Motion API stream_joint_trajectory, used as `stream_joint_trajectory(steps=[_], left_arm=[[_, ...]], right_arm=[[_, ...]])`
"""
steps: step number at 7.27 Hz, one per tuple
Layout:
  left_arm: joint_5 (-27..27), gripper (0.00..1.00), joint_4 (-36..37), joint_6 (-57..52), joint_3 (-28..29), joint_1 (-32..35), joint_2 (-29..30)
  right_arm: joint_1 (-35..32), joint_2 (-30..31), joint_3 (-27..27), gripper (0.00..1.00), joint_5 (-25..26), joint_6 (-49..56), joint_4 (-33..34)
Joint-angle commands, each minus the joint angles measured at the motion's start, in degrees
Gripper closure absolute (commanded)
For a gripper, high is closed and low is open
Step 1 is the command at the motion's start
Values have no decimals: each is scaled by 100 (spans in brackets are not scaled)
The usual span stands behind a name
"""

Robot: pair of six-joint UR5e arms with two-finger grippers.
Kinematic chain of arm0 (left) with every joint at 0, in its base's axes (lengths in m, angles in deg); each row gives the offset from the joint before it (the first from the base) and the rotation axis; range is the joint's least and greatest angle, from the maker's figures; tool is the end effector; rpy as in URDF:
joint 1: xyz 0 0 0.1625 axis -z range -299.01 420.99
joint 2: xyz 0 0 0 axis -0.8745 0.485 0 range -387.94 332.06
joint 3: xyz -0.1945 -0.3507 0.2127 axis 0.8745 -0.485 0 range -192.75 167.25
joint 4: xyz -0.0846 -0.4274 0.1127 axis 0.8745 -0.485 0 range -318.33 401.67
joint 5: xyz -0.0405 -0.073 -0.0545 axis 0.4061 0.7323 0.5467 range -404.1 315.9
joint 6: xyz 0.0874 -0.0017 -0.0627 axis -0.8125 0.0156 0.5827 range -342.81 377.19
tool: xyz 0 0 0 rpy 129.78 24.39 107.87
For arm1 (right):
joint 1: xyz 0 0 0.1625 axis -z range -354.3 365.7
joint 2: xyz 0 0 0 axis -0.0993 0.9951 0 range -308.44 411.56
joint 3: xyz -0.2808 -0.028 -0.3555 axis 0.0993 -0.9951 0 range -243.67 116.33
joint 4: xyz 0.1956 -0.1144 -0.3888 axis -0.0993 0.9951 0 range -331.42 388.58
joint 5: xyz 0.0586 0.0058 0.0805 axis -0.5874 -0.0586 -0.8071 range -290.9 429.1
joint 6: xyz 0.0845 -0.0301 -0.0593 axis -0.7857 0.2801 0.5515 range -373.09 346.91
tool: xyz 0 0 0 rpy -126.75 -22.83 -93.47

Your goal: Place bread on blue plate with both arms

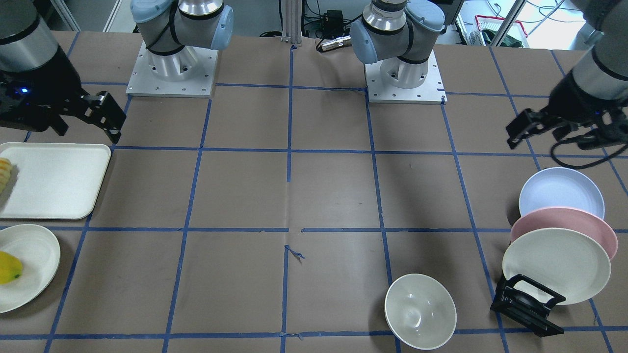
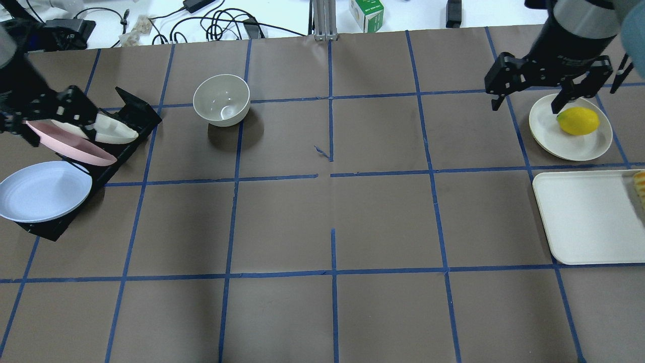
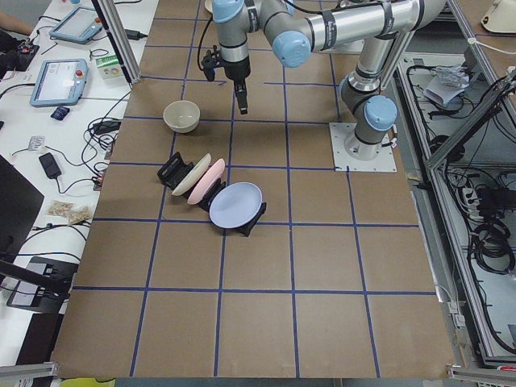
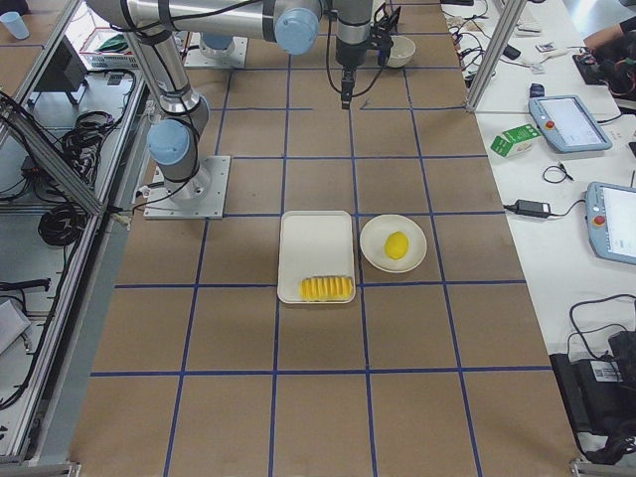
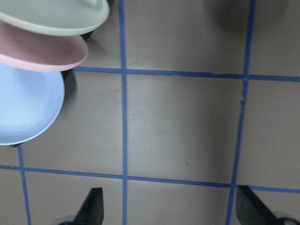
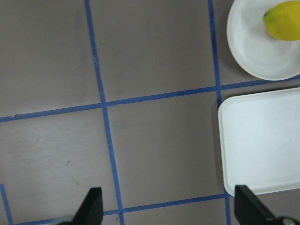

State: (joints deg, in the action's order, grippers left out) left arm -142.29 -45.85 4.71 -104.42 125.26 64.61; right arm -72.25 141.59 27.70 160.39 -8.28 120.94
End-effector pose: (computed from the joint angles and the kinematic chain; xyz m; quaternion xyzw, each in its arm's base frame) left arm 0.1304 -0.5425 0.4748 -0.1140 0.9908 0.0376 0.0625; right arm 0.0171 -0.5467 0.5006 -0.0632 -0.9979 0.0071 0.0125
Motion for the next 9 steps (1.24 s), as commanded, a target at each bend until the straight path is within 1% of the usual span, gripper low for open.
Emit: stream_joint_trajectory(steps=[1, 2, 3, 4, 5, 6, 7, 8, 9], left_arm=[[-429, 0, 917, -62, -279, -1298, 261], [-430, 0, 1233, -97, -472, -1834, 376], [-395, 0, 1263, -254, -491, -2396, 595], [-351, 0, 1820, -255, -587, -2489, 901], [-333, 0, 2052, -203, -684, -2490, 1218], [-168, 0, 2063, -150, -711, -2481, 1412], [356, 0, 2063, -98, -711, -2481, 1466], [405, 0, 2063, -106, -720, -2490, 1510], [405, 0, 2141, -106, -711, -2481, 1650]], right_arm=[[1249, -47, 38, 0, -41, 1384, 150], [1891, -169, 47, 0, -50, 1826, 107], [2263, -423, 56, 0, -7, 2083, 168], [2458, -721, 47, 0, 89, 2329, 482], [2686, -941, 56, 0, 90, 2384, 772], [2949, -1187, 56, 0, 108, 2471, 914], [3178, -1477, 56, 0, 108, 2568, 1333], [3198, -1828, 56, 0, 125, 2551, 1529], [3207, -2110, 56, 0, 178, 2612, 1879]])
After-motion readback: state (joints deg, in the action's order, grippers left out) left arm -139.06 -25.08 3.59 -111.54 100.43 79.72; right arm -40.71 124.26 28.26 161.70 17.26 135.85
